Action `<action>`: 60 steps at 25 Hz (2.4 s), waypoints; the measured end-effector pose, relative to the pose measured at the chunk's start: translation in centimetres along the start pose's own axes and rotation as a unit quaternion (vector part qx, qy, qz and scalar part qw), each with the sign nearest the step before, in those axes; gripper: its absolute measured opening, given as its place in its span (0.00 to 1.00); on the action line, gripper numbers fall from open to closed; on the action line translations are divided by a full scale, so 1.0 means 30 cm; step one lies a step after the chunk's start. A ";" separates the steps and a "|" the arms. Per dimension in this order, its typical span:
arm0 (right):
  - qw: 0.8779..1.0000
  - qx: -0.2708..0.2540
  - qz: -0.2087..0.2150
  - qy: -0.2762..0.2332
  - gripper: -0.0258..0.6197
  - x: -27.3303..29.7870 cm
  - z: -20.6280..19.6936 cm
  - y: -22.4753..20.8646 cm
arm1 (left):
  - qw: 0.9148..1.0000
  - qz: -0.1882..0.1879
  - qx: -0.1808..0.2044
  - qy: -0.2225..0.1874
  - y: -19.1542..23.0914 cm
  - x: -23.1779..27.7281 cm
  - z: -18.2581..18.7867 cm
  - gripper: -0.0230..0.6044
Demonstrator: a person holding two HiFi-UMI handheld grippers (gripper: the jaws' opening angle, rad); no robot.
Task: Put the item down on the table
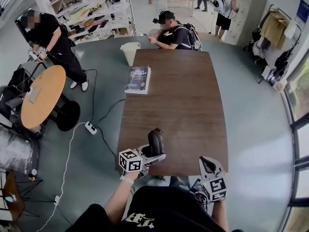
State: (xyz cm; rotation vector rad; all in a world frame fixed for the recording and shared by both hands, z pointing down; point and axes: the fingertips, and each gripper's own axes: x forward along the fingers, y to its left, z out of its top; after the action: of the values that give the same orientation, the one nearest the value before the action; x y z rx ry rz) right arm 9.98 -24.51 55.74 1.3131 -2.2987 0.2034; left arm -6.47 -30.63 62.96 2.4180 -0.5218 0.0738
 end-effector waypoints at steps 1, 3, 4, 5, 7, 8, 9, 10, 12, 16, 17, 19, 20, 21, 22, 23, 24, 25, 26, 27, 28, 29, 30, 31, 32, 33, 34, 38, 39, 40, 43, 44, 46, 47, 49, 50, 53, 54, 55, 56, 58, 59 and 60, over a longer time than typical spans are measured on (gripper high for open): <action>1.000 0.001 0.000 0.000 0.02 0.004 0.001 -0.006 | 1.000 0.004 0.004 0.012 0.011 0.011 -0.010 0.58; 1.000 0.004 0.000 0.002 0.02 0.013 -0.005 -0.011 | 0.999 0.011 0.012 0.038 0.031 0.029 -0.041 0.58; 1.000 0.006 0.000 0.002 0.02 0.017 -0.009 -0.012 | 0.998 0.014 0.016 0.051 0.040 0.036 -0.060 0.58; 1.000 0.008 0.001 0.002 0.02 0.023 -0.011 -0.014 | 0.998 0.017 0.019 0.063 0.049 0.044 -0.078 0.58; 1.000 0.012 0.002 -0.003 0.02 0.039 -0.015 -0.020 | 0.996 0.025 0.019 0.086 0.074 0.061 -0.109 0.58; 1.000 0.013 0.002 -0.004 0.02 0.046 -0.019 -0.024 | 0.995 0.031 0.016 0.096 0.089 0.069 -0.122 0.58; 1.000 0.013 0.003 -0.001 0.02 0.051 -0.025 -0.026 | 0.994 0.038 0.013 0.105 0.103 0.077 -0.134 0.58; 1.000 0.011 0.004 0.004 0.02 0.053 -0.029 -0.026 | 0.992 0.045 0.011 0.115 0.117 0.084 -0.145 0.58; 1.000 0.008 0.005 0.014 0.02 0.056 -0.035 -0.026 | 0.989 0.057 0.009 0.137 0.142 0.100 -0.166 0.58; 1.000 0.014 0.001 0.022 0.02 0.064 -0.049 -0.035 | 0.982 0.066 0.011 0.179 0.182 0.134 -0.207 0.58; 1.000 0.015 0.001 0.024 0.02 0.065 -0.052 -0.036 | 0.980 0.065 0.014 0.187 0.187 0.141 -0.215 0.58; 1.000 0.016 0.000 0.026 0.02 0.065 -0.062 -0.037 | 0.977 0.063 0.019 0.202 0.194 0.155 -0.232 0.58; 1.000 0.017 -0.001 0.024 0.02 0.066 -0.071 -0.039 | 0.975 0.062 0.022 0.210 0.199 0.162 -0.243 0.58; 1.000 0.019 -0.003 0.020 0.02 0.070 -0.082 -0.044 | 0.973 0.062 0.026 0.219 0.206 0.170 -0.255 0.58; 1.000 0.021 -0.005 0.017 0.02 0.072 -0.085 -0.049 | 0.971 0.063 0.030 0.228 0.213 0.177 -0.269 0.58; 1.000 0.022 -0.008 0.016 0.02 0.071 -0.073 -0.052 | 0.968 0.064 0.033 0.240 0.221 0.183 -0.284 0.58; 1.000 0.023 -0.010 0.019 0.02 0.069 -0.059 -0.052 | 0.965 0.068 0.036 0.253 0.229 0.186 -0.301 0.58; 0.999 0.024 -0.013 0.020 0.02 0.067 -0.046 -0.052 | 0.960 0.072 0.037 0.266 0.240 0.186 -0.320 0.58; 0.999 0.025 -0.015 0.021 0.02 0.067 -0.039 -0.051 | 0.956 0.078 0.037 0.280 0.251 0.184 -0.340 0.58; 0.999 0.025 -0.017 0.022 0.02 0.066 -0.038 -0.051 | 0.952 0.083 0.037 0.293 0.262 0.183 -0.360 0.58; 0.999 0.026 -0.017 0.024 0.02 0.065 -0.040 -0.052 | 0.948 0.088 0.036 0.304 0.273 0.182 -0.378 0.58; 0.999 0.025 -0.016 0.026 0.02 0.064 -0.042 -0.051 | 0.944 0.092 0.033 0.314 0.282 0.181 -0.396 0.58; 0.999 0.024 -0.013 0.026 0.02 0.062 -0.044 -0.049 | 0.940 0.097 0.030 0.325 0.291 0.180 -0.413 0.58; 0.999 0.022 -0.009 0.026 0.02 0.062 -0.049 -0.046 | 0.936 0.101 0.024 0.335 0.298 0.178 -0.431 0.58; 0.999 0.021 -0.005 0.026 0.02 0.062 -0.061 -0.045 | 0.932 0.106 0.019 0.346 0.306 0.175 -0.450 0.58; 0.999 0.021 -0.005 0.025 0.02 0.064 -0.078 -0.047 | 0.927 0.111 0.014 0.358 0.312 0.171 -0.469 0.58; 0.999 0.023 -0.006 0.023 0.02 0.065 -0.091 -0.052 | 0.922 0.116 0.011 0.369 0.319 0.169 -0.488 0.58; 0.999 0.022 -0.007 0.027 0.02 0.063 -0.094 -0.060 | 0.901 0.135 0.012 0.411 0.358 0.161 -0.555 0.58; 0.999 0.021 -0.008 0.031 0.02 0.060 -0.095 -0.060 | 0.896 0.138 0.015 0.421 0.367 0.161 -0.569 0.58; 0.999 0.021 -0.009 0.035 0.02 0.058 -0.094 -0.059 | 0.892 0.140 0.018 0.430 0.373 0.162 -0.583 0.58; 0.999 0.025 -0.010 0.043 0.02 0.048 -0.086 -0.049 | 0.878 0.146 0.029 0.455 0.386 0.164 -0.620 0.58; 0.999 0.027 -0.008 0.042 0.02 0.049 -0.098 -0.043 | 0.872 0.149 0.035 0.465 0.390 0.163 -0.631 0.58; 0.999 0.031 -0.005 0.036 0.02 0.055 -0.114 -0.037 | 0.859 0.154 0.047 0.485 0.396 0.159 -0.650 0.58; 0.999 0.032 -0.005 0.035 0.02 0.057 -0.118 -0.037 | 0.853 0.157 0.051 0.495 0.401 0.157 -0.659 0.58; 0.999 0.033 -0.004 0.036 0.02 0.060 -0.124 -0.039 | 0.840 0.166 0.059 0.513 0.417 0.153 -0.678 0.58; 0.999 0.033 -0.004 0.037 0.02 0.059 -0.128 -0.040 | 0.834 0.171 0.062 0.521 0.423 0.151 -0.687 0.58; 0.999 0.032 -0.005 0.041 0.02 0.054 -0.139 -0.045 | 0.820 0.174 0.070 0.540 0.427 0.155 -0.716 0.58; 0.999 0.033 -0.006 0.042 0.02 0.053 -0.141 -0.046 | 0.816 0.172 0.073 0.547 0.421 0.157 -0.725 0.58; 0.999 0.033 -0.006 0.043 0.02 0.053 -0.142 -0.048 | 0.811 0.169 0.077 0.554 0.415 0.157 -0.733 0.58; 0.999 0.032 -0.007 0.043 0.02 0.054 -0.143 -0.049 | 0.807 0.169 0.083 0.559 0.414 0.158 -0.740 0.58; 0.998 0.033 -0.008 0.044 0.02 0.056 -0.144 -0.049 | 0.804 0.172 0.094 0.561 0.422 0.163 -0.749 0.58; 0.998 0.033 -0.007 0.044 0.02 0.056 -0.143 -0.046 | 0.804 0.173 0.097 0.560 0.425 0.166 -0.752 0.58; 0.998 0.034 -0.005 0.045 0.02 0.057 -0.141 -0.043 | 0.805 0.172 0.098 0.559 0.425 0.166 -0.756 0.58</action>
State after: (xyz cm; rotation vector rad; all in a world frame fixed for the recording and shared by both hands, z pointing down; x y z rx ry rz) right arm 11.76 -24.99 60.11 1.3219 -2.2270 0.3326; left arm -5.04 -27.44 89.22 1.9451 -0.3583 1.6499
